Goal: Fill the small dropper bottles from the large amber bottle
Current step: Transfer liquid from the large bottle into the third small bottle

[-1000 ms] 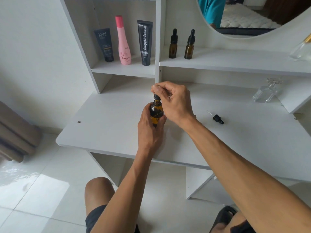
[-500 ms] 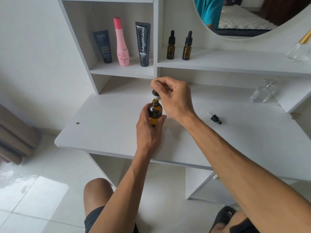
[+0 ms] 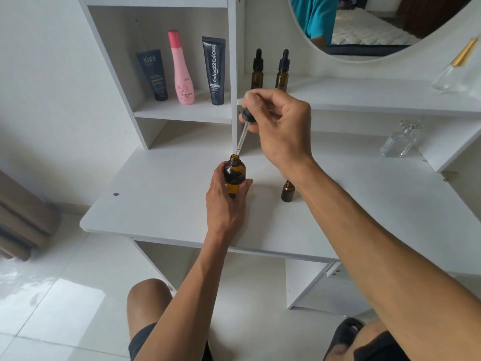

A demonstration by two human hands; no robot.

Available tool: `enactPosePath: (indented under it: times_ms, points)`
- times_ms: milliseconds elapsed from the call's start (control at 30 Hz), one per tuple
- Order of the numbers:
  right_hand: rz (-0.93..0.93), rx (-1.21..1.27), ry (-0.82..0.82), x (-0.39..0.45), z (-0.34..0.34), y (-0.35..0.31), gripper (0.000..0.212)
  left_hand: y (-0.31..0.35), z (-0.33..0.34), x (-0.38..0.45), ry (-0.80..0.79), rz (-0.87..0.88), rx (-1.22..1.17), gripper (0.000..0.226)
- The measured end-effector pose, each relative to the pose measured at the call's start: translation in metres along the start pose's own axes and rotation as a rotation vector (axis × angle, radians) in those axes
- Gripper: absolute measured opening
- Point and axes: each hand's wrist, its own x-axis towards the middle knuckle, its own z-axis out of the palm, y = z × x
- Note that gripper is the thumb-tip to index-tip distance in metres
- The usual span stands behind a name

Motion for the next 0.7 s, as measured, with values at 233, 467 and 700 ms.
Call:
enactPosePath:
  times_ms: [233,467,700]
  points:
    - [0.056,0.1,0.099,0.003,-0.016,-0.009,0.02,0.002,0.0,-0.001,-0.005,-0.009,-0.003,0.049]
    - [0.119,0.084,0.199,-0.003,-0.051,0.001,0.019,-0.001,0.0,-0.001,-0.001,-0.018,0.01,0.047]
    - [0.184,0.051,0.279,-0.016,-0.086,0.017,0.016,-0.001,0.0,0.0,-0.001,-0.02,0.039,0.048]
